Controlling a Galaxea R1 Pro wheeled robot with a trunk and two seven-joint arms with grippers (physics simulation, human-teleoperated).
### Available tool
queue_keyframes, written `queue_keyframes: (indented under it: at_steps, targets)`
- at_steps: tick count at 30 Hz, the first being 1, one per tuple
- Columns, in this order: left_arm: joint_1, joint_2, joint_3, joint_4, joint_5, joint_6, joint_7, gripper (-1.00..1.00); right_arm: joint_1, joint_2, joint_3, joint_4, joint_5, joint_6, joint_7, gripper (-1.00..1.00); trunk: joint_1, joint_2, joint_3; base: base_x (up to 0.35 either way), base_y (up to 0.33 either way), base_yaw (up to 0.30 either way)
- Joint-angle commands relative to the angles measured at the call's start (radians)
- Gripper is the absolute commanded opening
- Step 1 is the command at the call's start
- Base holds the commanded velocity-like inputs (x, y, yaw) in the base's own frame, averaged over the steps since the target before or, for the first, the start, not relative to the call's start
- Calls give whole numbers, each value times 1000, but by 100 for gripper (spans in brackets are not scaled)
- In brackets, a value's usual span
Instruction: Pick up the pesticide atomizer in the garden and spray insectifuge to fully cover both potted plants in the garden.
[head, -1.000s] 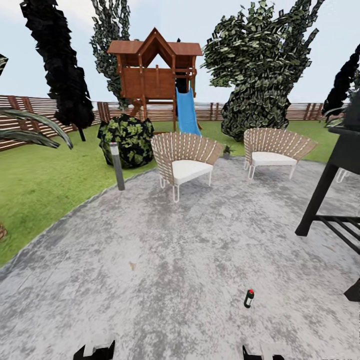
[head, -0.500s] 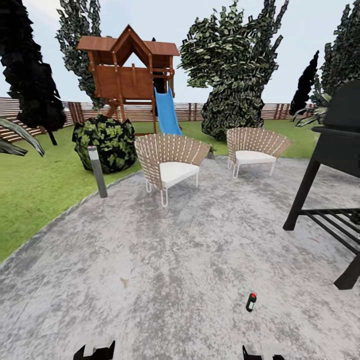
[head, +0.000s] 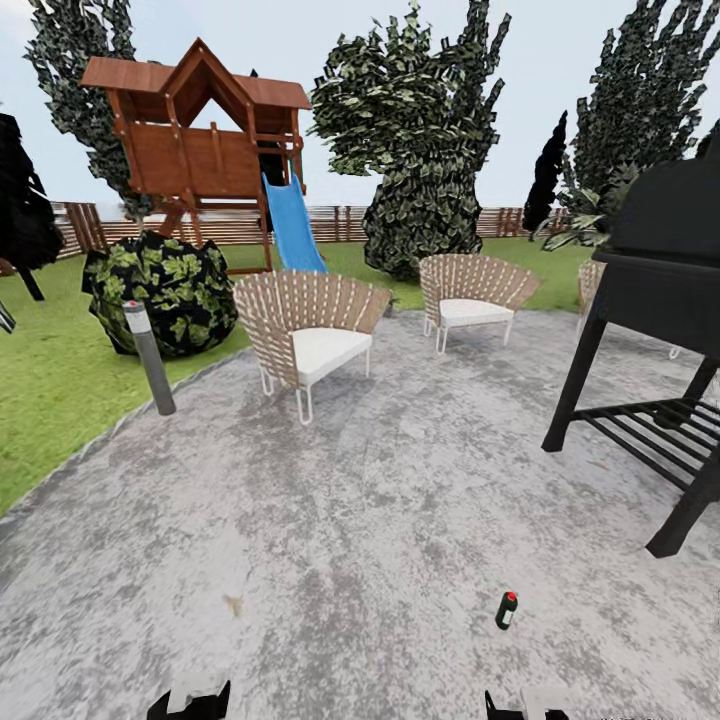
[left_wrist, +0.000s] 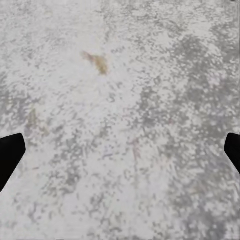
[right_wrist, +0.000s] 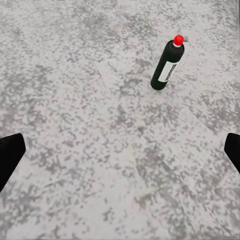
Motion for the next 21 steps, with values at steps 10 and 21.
queue_keyframes:
  at_steps: [10, 21]
  targets:
    - [0, 0, 2, 1, 1, -3, -1, 100, -1, 0, 0, 1, 1, -3, -3, 100, 0, 0, -1, 162, 273, -267]
    - [0, 0, 2, 1, 1, -3, -1, 100, -1, 0, 0, 1, 1, -3, -3, 100, 0, 0, -1, 136, 179, -267]
